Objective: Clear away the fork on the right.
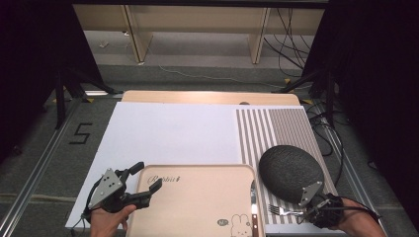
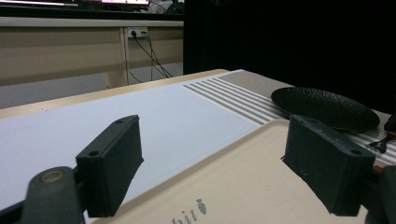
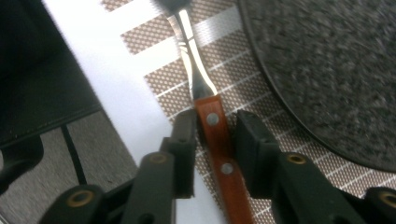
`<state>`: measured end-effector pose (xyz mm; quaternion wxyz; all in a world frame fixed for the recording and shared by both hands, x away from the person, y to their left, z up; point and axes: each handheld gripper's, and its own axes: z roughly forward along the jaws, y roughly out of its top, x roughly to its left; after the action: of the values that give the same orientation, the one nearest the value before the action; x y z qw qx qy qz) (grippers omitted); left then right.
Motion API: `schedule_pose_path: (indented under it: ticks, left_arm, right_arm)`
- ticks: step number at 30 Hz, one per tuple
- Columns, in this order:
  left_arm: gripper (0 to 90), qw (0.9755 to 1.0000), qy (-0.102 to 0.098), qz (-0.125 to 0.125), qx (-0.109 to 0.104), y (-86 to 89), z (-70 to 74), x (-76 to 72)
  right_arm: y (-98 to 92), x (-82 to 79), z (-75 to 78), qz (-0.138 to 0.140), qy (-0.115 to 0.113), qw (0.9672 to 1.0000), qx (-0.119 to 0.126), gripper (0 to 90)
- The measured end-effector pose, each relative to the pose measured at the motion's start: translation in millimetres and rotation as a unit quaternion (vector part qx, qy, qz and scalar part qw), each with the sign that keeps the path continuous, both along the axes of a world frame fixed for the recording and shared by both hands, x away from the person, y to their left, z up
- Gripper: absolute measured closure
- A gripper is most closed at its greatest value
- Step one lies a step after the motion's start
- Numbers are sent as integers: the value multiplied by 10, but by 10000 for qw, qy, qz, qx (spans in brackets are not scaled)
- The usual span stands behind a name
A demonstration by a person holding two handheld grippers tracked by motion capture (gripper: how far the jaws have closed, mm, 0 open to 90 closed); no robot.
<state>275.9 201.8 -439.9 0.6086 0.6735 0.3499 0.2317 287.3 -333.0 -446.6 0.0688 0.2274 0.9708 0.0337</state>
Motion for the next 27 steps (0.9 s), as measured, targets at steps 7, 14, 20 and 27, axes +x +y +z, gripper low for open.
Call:
schedule_pose_path:
  ticks: [7, 14, 20, 27]
  left_arm:
    - [183, 10000, -2, -2, 5, 0, 0, 0]
    - [183, 10000, -1, 0, 10, -1, -1, 1]
    - [183, 10000, -2, -2, 11, 0, -1, 1]
    - [183, 10000, -3, -1, 10, -2, -1, 3]
  right_arm:
    - [7, -23, -3, 162, -25, 9999, 27, 772]
    - [44, -45, 10, 111, -169, 9998, 55, 775]
    - [80, -93, 113, 164, -260, 9994, 177, 775]
    - [168, -160, 323, 287, -465, 9975, 453, 776]
